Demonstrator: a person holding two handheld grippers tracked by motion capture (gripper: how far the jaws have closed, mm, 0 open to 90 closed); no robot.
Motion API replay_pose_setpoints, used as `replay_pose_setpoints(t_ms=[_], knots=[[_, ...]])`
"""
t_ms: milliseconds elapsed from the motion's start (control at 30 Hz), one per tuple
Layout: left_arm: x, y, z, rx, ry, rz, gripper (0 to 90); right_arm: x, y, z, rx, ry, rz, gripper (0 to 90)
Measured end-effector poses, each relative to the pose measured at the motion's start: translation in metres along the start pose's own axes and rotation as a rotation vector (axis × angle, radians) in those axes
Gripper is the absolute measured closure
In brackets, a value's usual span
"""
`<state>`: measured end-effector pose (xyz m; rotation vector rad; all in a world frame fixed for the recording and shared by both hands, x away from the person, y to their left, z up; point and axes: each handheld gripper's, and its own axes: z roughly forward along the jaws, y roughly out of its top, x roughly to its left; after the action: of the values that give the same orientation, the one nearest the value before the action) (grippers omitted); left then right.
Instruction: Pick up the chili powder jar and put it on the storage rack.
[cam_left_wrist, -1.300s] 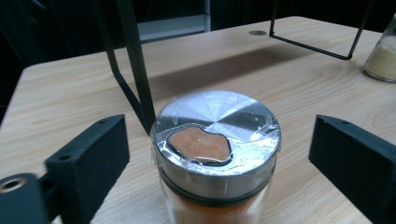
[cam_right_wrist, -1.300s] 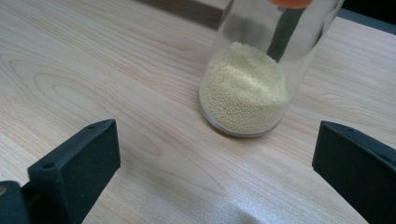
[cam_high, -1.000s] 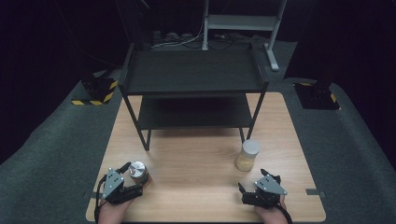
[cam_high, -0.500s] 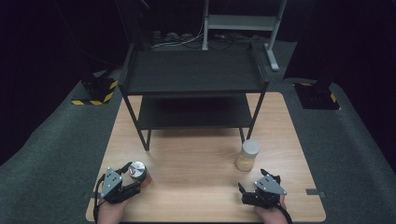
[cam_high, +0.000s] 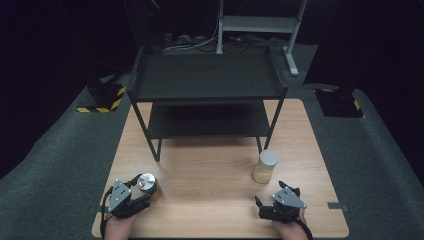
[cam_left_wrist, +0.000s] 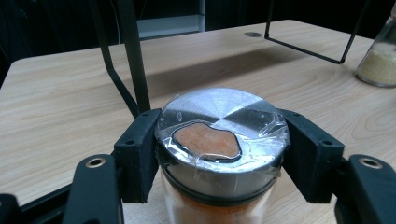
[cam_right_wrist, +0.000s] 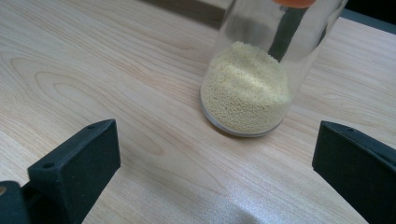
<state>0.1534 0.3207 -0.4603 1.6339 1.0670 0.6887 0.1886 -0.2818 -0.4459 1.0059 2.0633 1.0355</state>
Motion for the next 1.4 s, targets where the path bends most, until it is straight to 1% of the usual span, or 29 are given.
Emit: replay_pose_setpoints(t_ms=[67, 267, 333, 433, 600, 767, 833, 1167, 1300, 1400], knots=[[-0.002, 0.002, -0.001, -0.001, 0.000, 0.003, 34.7, 0.000, 0.000, 0.000, -0.002, 0.000, -0.004, 0.0], [-0.009, 0.011, -0.008, -0.025, 0.001, 0.012, 34.7, 0.000, 0.001, 0.001, 0.004, 0.001, -0.010, 0.0], [-0.012, 0.017, -0.011, -0.039, -0.005, -0.006, 34.7, 0.000, 0.000, 0.000, 0.000, 0.000, -0.004, 0.0], [-0.015, 0.024, -0.013, -0.051, -0.009, -0.012, 34.6, 0.000, 0.000, 0.000, 0.003, 0.003, -0.001, 0.0], [-0.022, 0.041, -0.017, -0.077, -0.022, -0.001, 34.6, -0.001, 0.001, 0.000, 0.004, 0.004, -0.003, 0.0], [-0.025, 0.059, -0.021, -0.101, -0.032, 0.012, 34.6, -0.001, 0.000, 0.000, 0.001, 0.005, 0.001, 0.0], [-0.026, 0.067, -0.023, -0.116, -0.037, 0.024, 34.6, -0.001, 0.001, 0.001, 0.003, 0.004, 0.004, 0.0], [-0.028, 0.100, -0.029, -0.181, -0.071, 0.045, 34.6, -0.001, 0.000, 0.001, 0.002, 0.003, 0.005, 0.0], [-0.028, 0.111, -0.028, -0.203, -0.080, 0.040, 34.6, -0.001, 0.001, 0.000, 0.003, 0.003, 0.008, 0.0], [-0.027, 0.120, -0.028, -0.223, -0.083, 0.045, 34.6, -0.002, 0.001, 0.000, 0.003, 0.004, 0.009, 0.0]])
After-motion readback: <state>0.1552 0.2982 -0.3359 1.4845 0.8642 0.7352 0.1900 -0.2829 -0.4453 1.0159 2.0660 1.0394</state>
